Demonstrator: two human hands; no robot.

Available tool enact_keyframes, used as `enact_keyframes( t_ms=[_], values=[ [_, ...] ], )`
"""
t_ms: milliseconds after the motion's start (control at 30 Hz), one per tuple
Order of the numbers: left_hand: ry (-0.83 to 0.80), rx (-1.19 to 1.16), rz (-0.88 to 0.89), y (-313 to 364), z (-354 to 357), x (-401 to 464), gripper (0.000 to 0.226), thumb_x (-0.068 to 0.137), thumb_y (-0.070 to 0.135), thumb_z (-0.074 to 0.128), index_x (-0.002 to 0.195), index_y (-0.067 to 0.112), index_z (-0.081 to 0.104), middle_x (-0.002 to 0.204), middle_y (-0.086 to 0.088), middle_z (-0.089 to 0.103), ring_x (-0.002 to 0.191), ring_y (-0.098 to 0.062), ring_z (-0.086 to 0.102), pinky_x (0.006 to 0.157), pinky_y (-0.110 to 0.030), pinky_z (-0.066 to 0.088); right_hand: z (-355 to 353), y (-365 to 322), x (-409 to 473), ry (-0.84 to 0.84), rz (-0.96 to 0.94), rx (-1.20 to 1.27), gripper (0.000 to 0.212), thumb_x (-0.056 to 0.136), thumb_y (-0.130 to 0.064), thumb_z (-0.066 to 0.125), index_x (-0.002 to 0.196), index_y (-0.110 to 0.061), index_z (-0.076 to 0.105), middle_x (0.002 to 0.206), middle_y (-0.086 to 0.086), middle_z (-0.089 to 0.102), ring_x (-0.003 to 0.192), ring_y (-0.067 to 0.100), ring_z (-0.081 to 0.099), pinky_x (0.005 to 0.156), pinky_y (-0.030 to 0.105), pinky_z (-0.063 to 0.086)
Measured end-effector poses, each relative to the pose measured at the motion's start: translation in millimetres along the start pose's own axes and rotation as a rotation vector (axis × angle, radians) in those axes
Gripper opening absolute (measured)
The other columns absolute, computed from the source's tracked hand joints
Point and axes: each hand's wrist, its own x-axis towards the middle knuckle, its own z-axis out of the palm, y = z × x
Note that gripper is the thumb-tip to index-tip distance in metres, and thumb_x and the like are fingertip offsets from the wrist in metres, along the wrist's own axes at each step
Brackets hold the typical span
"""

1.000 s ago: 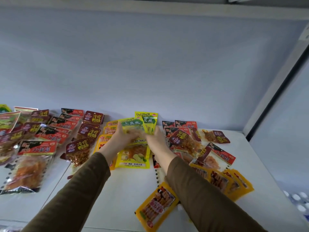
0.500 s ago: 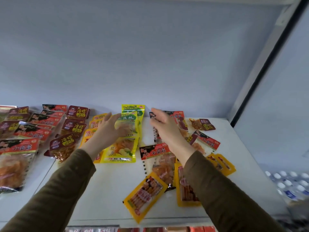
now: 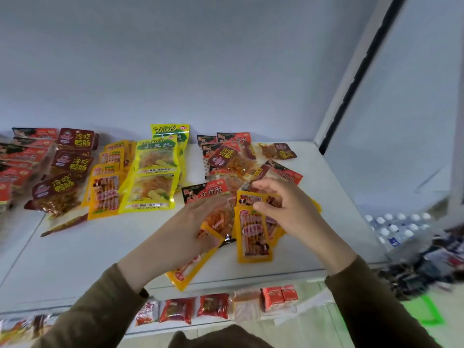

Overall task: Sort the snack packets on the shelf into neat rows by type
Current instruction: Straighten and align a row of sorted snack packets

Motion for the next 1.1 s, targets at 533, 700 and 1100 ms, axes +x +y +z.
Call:
enact_keyframes(
  t_ms=[533, 700, 1100],
  values=[
    [0.168, 0.144, -0.263, 9, 17, 3, 0.038, 0.089, 0.034, 0.073, 0.113, 0.027, 0.045, 0.085, 0.002, 0.063, 0.08, -0.029, 0.064, 0.067, -0.04, 0.051, 16, 8, -4, -0.113, 0.049, -0.077, 0.084, 0.085, -0.039, 0.077, 0.152, -0.032, 0.027, 0.149, -0.005, 0.042, 0.134, 0.015, 0.046, 0.107, 0.04, 0.047],
    [0.257, -0.53, -0.202, 27, 3, 11, 0.025, 0.101, 0.012, 0.06, 0.11, 0.034, 0.054, 0.092, -0.005, 0.07, 0.071, -0.023, 0.07, 0.064, -0.037, 0.061, -4, 19, -10, 0.023, 0.173, 0.434, 0.048, 0.092, -0.021, 0.072, 0.133, -0.03, 0.048, 0.121, -0.005, 0.065, 0.107, 0.016, 0.068, 0.085, 0.04, 0.061],
    [0.23, 0.126, 0.004, 51, 63, 71, 0.083, 0.092, 0.038, 0.07, 0.158, 0.029, 0.019, 0.149, 0.001, 0.046, 0.14, -0.023, 0.037, 0.122, -0.041, 0.024, 17, 64, -56, 0.378, 0.329, 0.037, 0.085, 0.081, -0.042, 0.081, 0.149, -0.026, 0.032, 0.142, 0.003, 0.047, 0.13, 0.025, 0.043, 0.103, 0.042, 0.046]
  ],
)
